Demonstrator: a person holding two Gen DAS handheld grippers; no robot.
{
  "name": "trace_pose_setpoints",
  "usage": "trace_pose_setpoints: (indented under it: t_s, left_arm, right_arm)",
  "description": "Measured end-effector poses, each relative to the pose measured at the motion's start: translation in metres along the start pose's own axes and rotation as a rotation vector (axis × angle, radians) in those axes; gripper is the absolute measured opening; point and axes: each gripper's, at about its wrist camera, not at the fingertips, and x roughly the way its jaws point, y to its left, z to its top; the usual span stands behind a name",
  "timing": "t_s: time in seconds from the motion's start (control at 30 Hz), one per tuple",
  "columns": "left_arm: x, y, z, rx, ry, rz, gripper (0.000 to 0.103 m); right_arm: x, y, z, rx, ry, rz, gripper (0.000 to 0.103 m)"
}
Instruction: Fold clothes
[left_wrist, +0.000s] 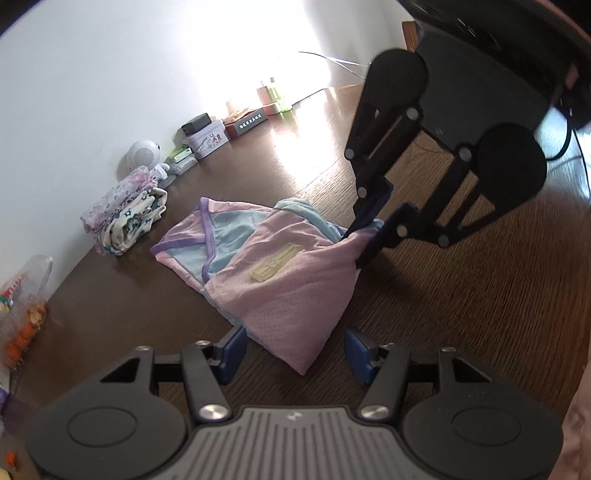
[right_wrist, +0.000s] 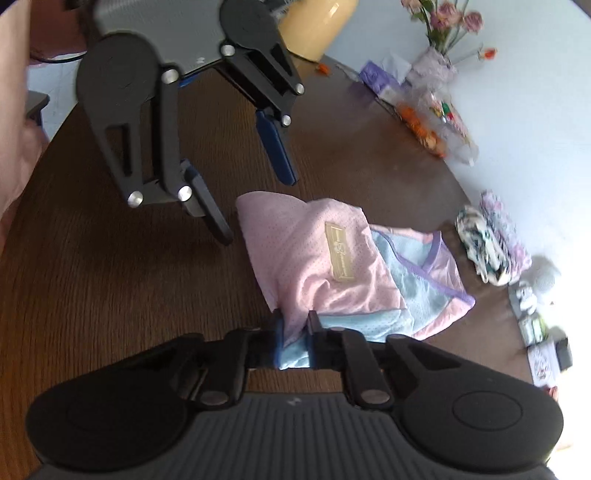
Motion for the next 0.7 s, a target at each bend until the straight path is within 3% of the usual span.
trace_pose_setpoints:
  t_s: [0.2,0.23,0.27,0.3,0.47,0.53,0.57,0.63,0.7]
  left_arm:
    - [0.009,-0.03,0.005,0.221,-0.028,0.153,0.058]
    - [0.011,-0.035,0.004,0.262,-0.039,0.176,0.056]
    - [0.014,-0.037,0.004,0.287,-0.047,0.186,0.047]
    - [0.016,-0.037,0.005,0.3,-0.052,0.189,0.038]
    - [0.025,-0.03,0.011,0.381,-0.067,0.166,0.015]
    - [0.021,-0.027,0.016,0.397,-0.053,0.114,0.014]
    - [0.02,-0.024,0.019,0.392,-0.042,0.081,0.014]
    - [0.017,-0.014,0.025,0.354,-0.021,0.015,0.014]
    - [0.016,-0.003,0.033,0.31,-0.002,-0.047,0.014]
  right_arm:
    - [-0.016,-0.049,0.013,0.335,-0.018,0.107,0.008]
    - [-0.019,-0.055,0.012,0.376,-0.022,0.122,0.008]
    - [-0.02,-0.059,0.012,0.402,-0.026,0.137,0.008]
    - [-0.021,-0.062,0.011,0.424,-0.029,0.153,0.008]
    - [-0.024,-0.067,0.009,0.456,-0.047,0.188,0.008]
    - [-0.027,-0.065,0.007,0.433,-0.065,0.172,0.01]
    - [-0.031,-0.058,0.006,0.387,-0.08,0.137,0.013]
    - [-0.037,-0.043,0.002,0.286,-0.102,0.059,0.049]
    - [-0.039,-0.027,-0.002,0.187,-0.103,-0.013,0.051]
